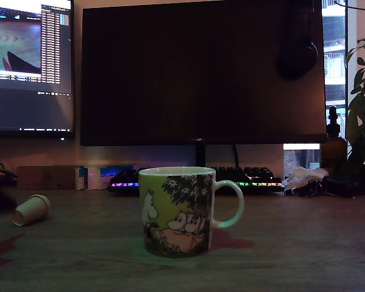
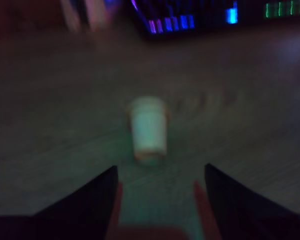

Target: Pick up the coffee capsules on the table and drop them inside the coffee cup

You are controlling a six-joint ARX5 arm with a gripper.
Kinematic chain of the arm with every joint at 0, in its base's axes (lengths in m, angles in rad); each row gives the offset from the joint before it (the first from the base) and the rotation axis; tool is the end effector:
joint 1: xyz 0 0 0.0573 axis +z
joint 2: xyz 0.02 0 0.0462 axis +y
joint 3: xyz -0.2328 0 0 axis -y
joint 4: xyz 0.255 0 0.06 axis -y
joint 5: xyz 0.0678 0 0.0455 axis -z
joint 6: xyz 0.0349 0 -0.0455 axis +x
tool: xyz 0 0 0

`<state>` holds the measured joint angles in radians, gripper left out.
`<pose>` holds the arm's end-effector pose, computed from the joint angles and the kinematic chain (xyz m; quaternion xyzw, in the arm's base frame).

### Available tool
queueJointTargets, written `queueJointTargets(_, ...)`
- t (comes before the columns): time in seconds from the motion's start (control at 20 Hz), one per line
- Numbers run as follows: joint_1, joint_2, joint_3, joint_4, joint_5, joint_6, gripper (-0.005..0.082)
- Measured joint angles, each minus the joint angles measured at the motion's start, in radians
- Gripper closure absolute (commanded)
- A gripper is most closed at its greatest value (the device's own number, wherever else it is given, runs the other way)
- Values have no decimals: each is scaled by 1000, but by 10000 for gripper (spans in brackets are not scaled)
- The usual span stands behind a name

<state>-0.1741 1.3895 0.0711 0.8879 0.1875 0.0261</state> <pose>0.1885 -0.0398 0.0579 0.0111 0.2113 -0.1784 0.9609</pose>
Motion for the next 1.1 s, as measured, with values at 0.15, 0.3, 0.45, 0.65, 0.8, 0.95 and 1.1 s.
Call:
queueJointTargets(0.15,0,76,49,18,10,29,264)
queueJointTargets(0.3,0,130,62,69,20,37,264)
queueJointTargets(0.45,0,187,78,71,29,42,264)
queueJointTargets(0.65,0,245,134,79,39,45,267)
queueJointTargets(0.8,5,287,148,101,39,50,267)
queueJointTargets(0.95,6,315,162,119,39,53,272)
queueJointTargets(1.1,6,329,179,120,39,53,272)
